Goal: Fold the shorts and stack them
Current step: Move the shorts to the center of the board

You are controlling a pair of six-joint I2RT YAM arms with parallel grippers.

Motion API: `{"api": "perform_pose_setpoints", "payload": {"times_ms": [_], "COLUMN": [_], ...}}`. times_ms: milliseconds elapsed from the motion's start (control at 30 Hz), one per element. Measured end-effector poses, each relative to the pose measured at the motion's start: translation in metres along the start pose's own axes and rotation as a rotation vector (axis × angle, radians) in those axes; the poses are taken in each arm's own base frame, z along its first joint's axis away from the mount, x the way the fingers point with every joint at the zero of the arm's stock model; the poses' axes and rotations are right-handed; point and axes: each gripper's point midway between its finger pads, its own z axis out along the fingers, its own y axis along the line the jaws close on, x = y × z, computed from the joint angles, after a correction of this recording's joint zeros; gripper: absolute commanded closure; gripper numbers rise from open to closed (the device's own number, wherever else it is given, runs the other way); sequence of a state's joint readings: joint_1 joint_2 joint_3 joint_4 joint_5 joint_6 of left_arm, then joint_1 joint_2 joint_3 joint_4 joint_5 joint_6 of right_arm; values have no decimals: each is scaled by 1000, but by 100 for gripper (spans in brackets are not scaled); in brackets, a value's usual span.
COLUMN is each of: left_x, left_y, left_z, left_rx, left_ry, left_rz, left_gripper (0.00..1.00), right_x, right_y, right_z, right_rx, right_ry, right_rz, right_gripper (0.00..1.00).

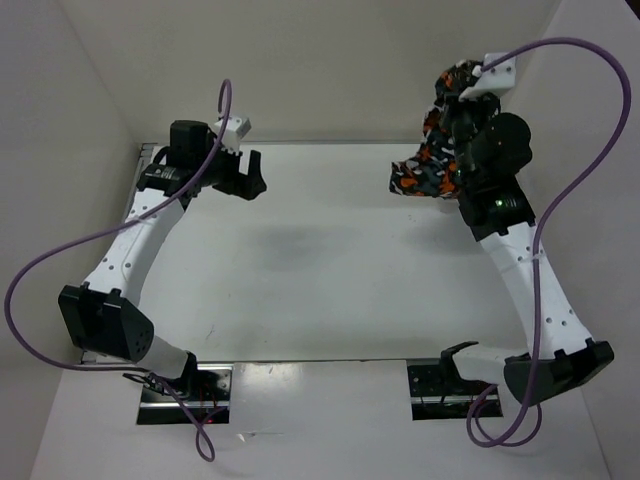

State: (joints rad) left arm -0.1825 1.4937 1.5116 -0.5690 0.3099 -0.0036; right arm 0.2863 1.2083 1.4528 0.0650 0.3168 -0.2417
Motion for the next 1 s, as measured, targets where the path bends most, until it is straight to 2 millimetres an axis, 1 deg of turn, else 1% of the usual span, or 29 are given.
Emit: {"api": "perform_pose_setpoints", "payload": {"times_ms": [67,133,233,300,333,367,400,467,533,567,600,633,667,700,733,767,800,833,867,933,967,1000], "left_x": [-3,-6,-9,-13,-15,-17,-17,-15,-12,-10,-9,-8,-7,-6,-6,-4,-3,-1,-1,5,10,16], "left_y": [3,11,29,45,53,64,77,93,109,114,117,119,121,122,122,122,122,120,119,115,112,109], "left_z": [-5,-13,-29,-41,-47,-54,-63,-75,-87,-93,-96,-99,-101,-101,-101,-100,-98,-97,-96,-90,-87,-82], "left_rx": [-16,-47,-115,-175,-209,-248,-300,-370,-444,-474,-490,-505,-515,-518,-517,-517,-509,-499,-493,-459,-440,-415], "left_ry": [-12,-29,-58,-82,-93,-107,-119,-133,-146,-148,-151,-153,-156,-155,-153,-150,-147,-144,-142,-131,-118,-102], "left_rz": [0,-4,-17,-28,-34,-41,-52,-67,-81,-87,-90,-91,-93,-94,-95,-96,-97,-97,-98,-100,-104,-109], "left_gripper": [0,0,0,0,0,0,0,0,0,0,0,0,0,0,0,0,0,0,0,0,0,0], "right_x": [-36,-72,-112,-138,-144,-147,-149,-138,-113,-89,-78,-56,-30,-2,30,67,101,140,178,244,266,285], "right_y": [24,54,103,144,156,174,183,203,213,216,217,216,214,209,200,190,178,164,150,120,108,100], "right_z": [8,13,19,25,26,27,27,36,48,57,61,68,76,82,89,93,94,93,88,72,65,59], "right_rx": [-70,-150,-266,-350,-378,-421,-442,-481,-487,-488,-486,-477,-465,-443,-415,-382,-350,-318,-289,-220,-193,-182], "right_ry": [-74,-147,-224,-272,-285,-281,-278,-237,-173,-113,-82,-33,26,91,150,220,285,360,432,599,660,719], "right_rz": [32,70,126,172,192,223,243,296,327,342,345,352,355,357,356,347,330,294,254,180,149,123], "right_gripper": [100,100,100,100,100,100,100,100,100,100,100,99,95,85,65,51,24,16,10,3,1,1]}}
